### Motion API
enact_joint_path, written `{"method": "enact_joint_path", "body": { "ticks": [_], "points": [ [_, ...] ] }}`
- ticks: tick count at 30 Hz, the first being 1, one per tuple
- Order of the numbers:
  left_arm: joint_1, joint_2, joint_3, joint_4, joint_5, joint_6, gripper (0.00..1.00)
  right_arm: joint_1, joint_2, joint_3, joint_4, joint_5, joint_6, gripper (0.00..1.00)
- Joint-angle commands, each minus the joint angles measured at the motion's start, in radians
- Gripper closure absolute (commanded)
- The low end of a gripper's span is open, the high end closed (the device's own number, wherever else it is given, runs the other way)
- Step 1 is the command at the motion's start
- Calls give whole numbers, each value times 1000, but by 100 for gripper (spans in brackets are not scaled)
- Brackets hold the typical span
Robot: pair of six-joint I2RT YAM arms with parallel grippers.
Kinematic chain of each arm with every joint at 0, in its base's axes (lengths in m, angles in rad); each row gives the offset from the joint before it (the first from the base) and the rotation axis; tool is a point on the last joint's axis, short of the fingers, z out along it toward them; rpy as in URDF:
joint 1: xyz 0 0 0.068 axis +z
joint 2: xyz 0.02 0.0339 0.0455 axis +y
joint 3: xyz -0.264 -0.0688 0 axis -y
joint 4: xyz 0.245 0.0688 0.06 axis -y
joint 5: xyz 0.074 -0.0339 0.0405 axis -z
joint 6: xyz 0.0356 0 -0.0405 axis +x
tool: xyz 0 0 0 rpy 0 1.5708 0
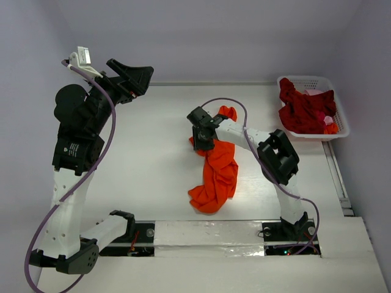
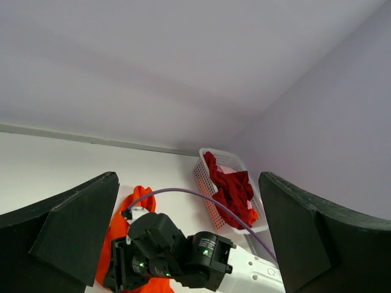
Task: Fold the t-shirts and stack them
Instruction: Flatten out the tshirt
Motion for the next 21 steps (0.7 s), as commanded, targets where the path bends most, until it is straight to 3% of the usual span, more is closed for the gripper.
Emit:
{"method": "enact_joint_path", "body": {
  "ticks": [1, 15, 21],
  "points": [
    [-5, -15, 3, 56, 10, 3, 1, -1, 35, 51, 7, 13, -8, 58],
    [-5, -17, 11, 52, 5, 10, 1, -1, 81, 62, 1, 39, -2, 58],
    [-5, -17, 6, 58, 8, 8, 1, -1, 69, 68, -5, 53, 0, 67]
  ]
}}
